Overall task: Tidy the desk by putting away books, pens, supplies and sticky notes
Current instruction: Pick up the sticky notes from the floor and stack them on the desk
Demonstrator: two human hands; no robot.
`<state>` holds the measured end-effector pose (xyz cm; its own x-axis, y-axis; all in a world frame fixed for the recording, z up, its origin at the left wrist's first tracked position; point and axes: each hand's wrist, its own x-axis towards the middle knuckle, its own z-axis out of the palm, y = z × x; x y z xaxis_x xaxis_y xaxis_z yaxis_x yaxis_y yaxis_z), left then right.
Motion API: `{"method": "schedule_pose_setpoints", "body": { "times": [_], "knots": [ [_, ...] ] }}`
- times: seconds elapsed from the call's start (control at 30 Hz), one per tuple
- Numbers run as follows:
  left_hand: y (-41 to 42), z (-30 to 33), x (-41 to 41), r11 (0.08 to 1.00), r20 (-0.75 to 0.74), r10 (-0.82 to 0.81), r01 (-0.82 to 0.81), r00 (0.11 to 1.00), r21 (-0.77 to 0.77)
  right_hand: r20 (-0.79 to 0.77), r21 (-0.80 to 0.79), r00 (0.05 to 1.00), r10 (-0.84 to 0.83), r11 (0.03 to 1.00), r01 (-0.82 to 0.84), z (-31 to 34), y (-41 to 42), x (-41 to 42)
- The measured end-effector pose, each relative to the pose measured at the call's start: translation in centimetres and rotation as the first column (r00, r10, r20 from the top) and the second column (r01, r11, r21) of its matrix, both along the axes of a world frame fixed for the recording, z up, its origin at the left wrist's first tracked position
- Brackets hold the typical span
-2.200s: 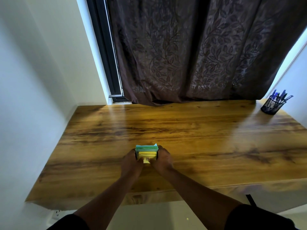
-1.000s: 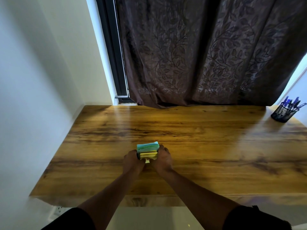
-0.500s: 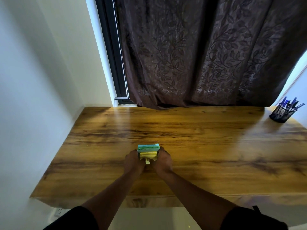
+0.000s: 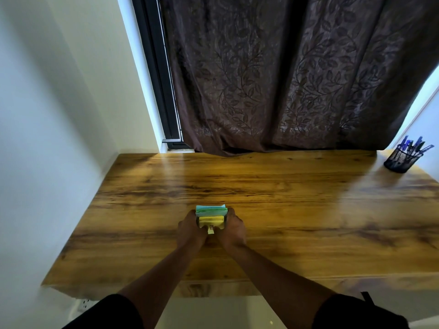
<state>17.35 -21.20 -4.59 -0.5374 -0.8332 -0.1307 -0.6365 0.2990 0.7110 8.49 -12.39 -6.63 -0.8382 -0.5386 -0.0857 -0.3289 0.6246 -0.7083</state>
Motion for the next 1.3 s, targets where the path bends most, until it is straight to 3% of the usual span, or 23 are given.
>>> {"method": "schedule_pose_setpoints", "body": {
  "times": [0.37,0.6,0.83,0.97,1.1,1.3],
  "knots": [
    [0.1,0.4,0.1,0.998,0.012,0.007,-0.006,1.0,-0.054,-0.042,-0.007,0.999,-0.013,1.0,0.013,0.3,-0.4,-0.2],
    [-0.6,0.0,0.7,0.996,0.095,-0.036,0.043,0.995,-0.076,-0.025,0.045,0.999,0.024,0.999,-0.022,-0.3,-0.1,-0.4],
    [-1.3,0.9,1.0,0.989,0.143,-0.1,0.114,0.985,-0.091,0.13,-0.021,0.992,0.006,1.0,-0.003,0.7,0.1,-1.8],
    [-2.7,1.2,1.6,0.991,0.117,-0.136,0.135,0.984,0.017,0.323,0.011,0.946,0.013,1.0,-0.017,1.8,0.0,-3.4],
    [-3.6,1.4,2.6,0.919,-0.103,-0.134,0.163,0.986,0.359,0.411,0.0,0.912,0.017,1.0,-0.018,3.0,0.1,-3.6],
    [-2.9,1.2,4.8,0.857,-0.145,-0.143,0.195,0.979,0.477,0.53,-0.059,0.848,0.023,0.998,0.01,3.0,1.6,-1.3]
  ]
}}
